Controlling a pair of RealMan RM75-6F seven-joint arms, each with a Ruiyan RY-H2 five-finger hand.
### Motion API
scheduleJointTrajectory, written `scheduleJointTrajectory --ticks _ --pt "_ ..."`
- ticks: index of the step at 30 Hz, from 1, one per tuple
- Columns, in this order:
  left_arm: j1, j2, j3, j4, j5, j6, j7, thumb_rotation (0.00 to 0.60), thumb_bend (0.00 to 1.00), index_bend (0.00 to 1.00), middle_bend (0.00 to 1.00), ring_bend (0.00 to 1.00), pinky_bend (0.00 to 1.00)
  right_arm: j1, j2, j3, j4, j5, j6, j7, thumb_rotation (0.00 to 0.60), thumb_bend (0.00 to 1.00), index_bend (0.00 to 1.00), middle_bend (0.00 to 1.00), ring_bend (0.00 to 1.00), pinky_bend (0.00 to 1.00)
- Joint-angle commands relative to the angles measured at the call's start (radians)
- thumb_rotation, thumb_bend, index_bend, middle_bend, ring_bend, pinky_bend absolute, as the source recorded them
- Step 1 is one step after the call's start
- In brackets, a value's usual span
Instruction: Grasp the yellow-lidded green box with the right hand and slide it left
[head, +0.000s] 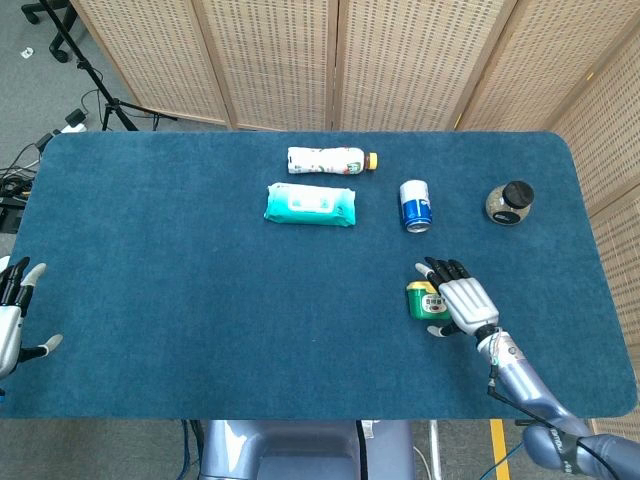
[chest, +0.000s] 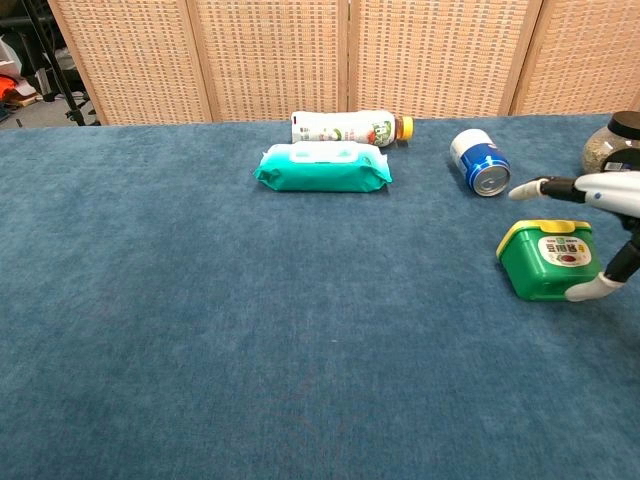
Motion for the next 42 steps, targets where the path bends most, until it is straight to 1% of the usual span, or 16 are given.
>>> scheduleJointTrajectory --ticks 1,4,9,10,12,15,19,22,24,27,31,35,39,40,41,42 --pt "-0.001 0.001 0.000 0.000 0.000 -0.002 -0.002 0.600 0.00 0.00 0.00 0.00 0.00 0.003 -0.063 -0.001 0.063 0.020 0.030 -0.041 0.600 0.00 0.01 0.00 0.00 0.00" --pt "0.000 0.003 -0.001 0.000 -0.002 -0.002 -0.006 0.600 0.00 0.00 0.00 0.00 0.00 -0.002 -0.112 0.006 0.126 -0.002 0.084 -0.053 0.600 0.00 0.09 0.08 0.02 0.11" --pt "-0.001 0.004 -0.002 0.000 -0.005 -0.004 -0.009 0.600 0.00 0.00 0.00 0.00 0.00 -0.013 -0.159 0.007 0.199 -0.042 0.139 -0.018 0.600 0.03 0.38 0.45 0.34 0.42" --pt "-0.001 0.004 -0.002 0.001 -0.005 -0.005 -0.009 0.600 0.00 0.00 0.00 0.00 0.00 -0.016 -0.163 0.005 0.209 -0.054 0.150 -0.003 0.600 0.06 0.42 0.48 0.38 0.44" --pt "-0.002 0.004 -0.002 0.000 -0.004 -0.005 -0.009 0.600 0.00 0.00 0.00 0.00 0.00 -0.019 -0.164 0.001 0.216 -0.074 0.162 0.020 0.600 0.19 0.50 0.55 0.45 0.47" --pt "-0.002 0.003 -0.001 0.001 -0.003 -0.005 -0.008 0.600 0.00 0.00 0.00 0.00 0.00 -0.024 -0.156 -0.006 0.212 -0.099 0.172 0.064 0.600 0.35 0.55 0.59 0.48 0.47" --pt "-0.001 0.004 -0.001 -0.001 -0.002 -0.003 -0.007 0.600 0.00 0.00 0.00 0.00 0.00 -0.026 -0.127 -0.005 0.176 -0.119 0.175 0.121 0.600 0.43 0.55 0.59 0.49 0.47" --pt "0.000 0.004 -0.001 -0.001 -0.002 -0.001 -0.008 0.600 0.00 0.00 0.00 0.00 0.00 -0.021 -0.059 0.006 0.086 -0.113 0.149 0.176 0.600 0.48 0.55 0.59 0.49 0.47" --pt "-0.001 0.004 0.000 -0.001 -0.001 -0.003 -0.007 0.600 0.00 0.00 0.00 0.00 0.00 -0.010 0.010 0.016 0.004 -0.078 0.090 0.196 0.600 0.52 0.55 0.59 0.49 0.47" --pt "-0.002 0.002 0.002 0.000 0.002 -0.005 -0.004 0.600 0.00 0.00 0.00 0.00 0.00 0.037 0.148 0.030 -0.131 0.028 -0.092 0.230 0.600 0.52 0.56 0.60 0.49 0.47" --pt "-0.002 0.001 0.003 -0.001 0.003 -0.003 -0.001 0.600 0.00 0.00 0.00 0.00 0.00 0.132 0.290 0.041 -0.199 0.178 -0.365 0.283 0.600 0.57 0.56 0.60 0.49 0.47" --pt "-0.002 0.001 0.003 -0.002 0.002 -0.003 0.002 0.600 0.00 0.00 0.00 0.00 0.00 0.217 0.338 0.020 -0.172 0.280 -0.567 0.308 0.600 0.60 0.56 0.60 0.48 0.47" --pt "-0.004 -0.001 0.003 -0.001 -0.001 -0.008 0.006 0.600 0.00 0.00 0.00 0.00 0.00 0.280 0.337 -0.020 -0.129 0.329 -0.676 0.308 0.600 0.62 0.56 0.59 0.46 0.47" --pt "-0.004 -0.001 0.003 -0.001 -0.002 -0.009 0.006 0.600 0.00 0.00 0.00 0.00 0.00 0.291 0.333 -0.029 -0.120 0.338 -0.690 0.309 0.600 0.61 0.55 0.55 0.43 0.47" --pt "-0.005 -0.002 0.003 0.000 -0.003 -0.011 0.007 0.600 0.00 0.00 0.00 0.00 0.00 0.305 0.326 -0.039 -0.107 0.351 -0.699 0.312 0.600 0.57 0.48 0.42 0.32 0.42" --pt "-0.005 -0.002 0.003 0.000 -0.004 -0.011 0.007 0.600 0.00 0.00 0.00 0.00 0.00 0.315 0.320 -0.049 -0.098 0.361 -0.700 0.313 0.600 0.49 0.35 0.25 0.19 0.32"
